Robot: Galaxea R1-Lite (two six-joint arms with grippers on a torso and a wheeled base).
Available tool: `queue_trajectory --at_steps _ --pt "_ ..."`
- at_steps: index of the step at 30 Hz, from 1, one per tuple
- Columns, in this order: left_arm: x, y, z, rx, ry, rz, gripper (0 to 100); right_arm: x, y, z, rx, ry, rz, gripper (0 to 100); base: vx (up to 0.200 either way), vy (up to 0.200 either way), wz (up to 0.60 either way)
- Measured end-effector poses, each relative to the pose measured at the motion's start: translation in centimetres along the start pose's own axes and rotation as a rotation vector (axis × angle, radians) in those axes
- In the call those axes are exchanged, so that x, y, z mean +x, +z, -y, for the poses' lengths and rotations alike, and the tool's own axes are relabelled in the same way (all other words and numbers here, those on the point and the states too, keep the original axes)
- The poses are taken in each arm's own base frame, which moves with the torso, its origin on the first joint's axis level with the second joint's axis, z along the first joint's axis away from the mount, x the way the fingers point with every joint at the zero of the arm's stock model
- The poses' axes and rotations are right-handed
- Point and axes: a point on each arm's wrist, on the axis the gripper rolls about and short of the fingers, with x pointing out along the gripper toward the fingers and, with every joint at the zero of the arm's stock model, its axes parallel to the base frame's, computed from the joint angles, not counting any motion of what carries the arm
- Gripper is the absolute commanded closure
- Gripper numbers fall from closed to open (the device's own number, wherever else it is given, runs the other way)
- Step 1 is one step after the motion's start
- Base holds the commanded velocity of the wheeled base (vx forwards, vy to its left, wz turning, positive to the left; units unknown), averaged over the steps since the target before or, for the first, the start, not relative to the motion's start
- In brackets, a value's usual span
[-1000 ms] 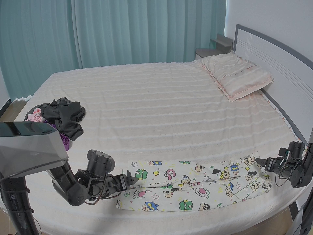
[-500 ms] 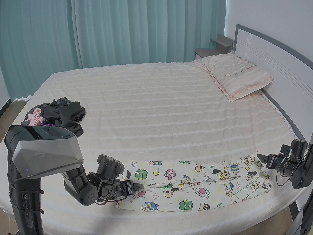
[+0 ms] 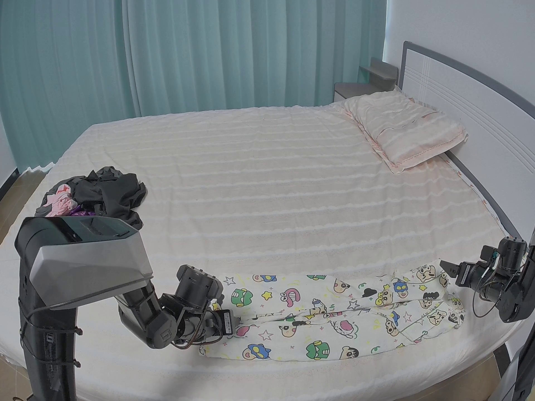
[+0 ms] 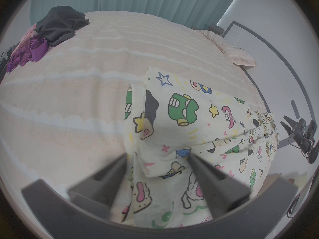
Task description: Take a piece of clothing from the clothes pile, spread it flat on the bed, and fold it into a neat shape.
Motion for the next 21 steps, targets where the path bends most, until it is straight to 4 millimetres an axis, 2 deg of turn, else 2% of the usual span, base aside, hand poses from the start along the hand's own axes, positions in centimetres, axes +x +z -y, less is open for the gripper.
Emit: queue_trajectory --at_steps 11,21 --pt "0.0 0.5 0.1 -0.015 0.008 0.008 100 0.0 0.1 0.2 0.003 -0.006 0.006 0 0.0 0.0 0.0" --pt "-1.7 1.7 -1.2 -0.08 0.017 0.043 100 0.0 0.2 0.3 0.006 -0.008 0.01 0 0.0 0.0 0.0"
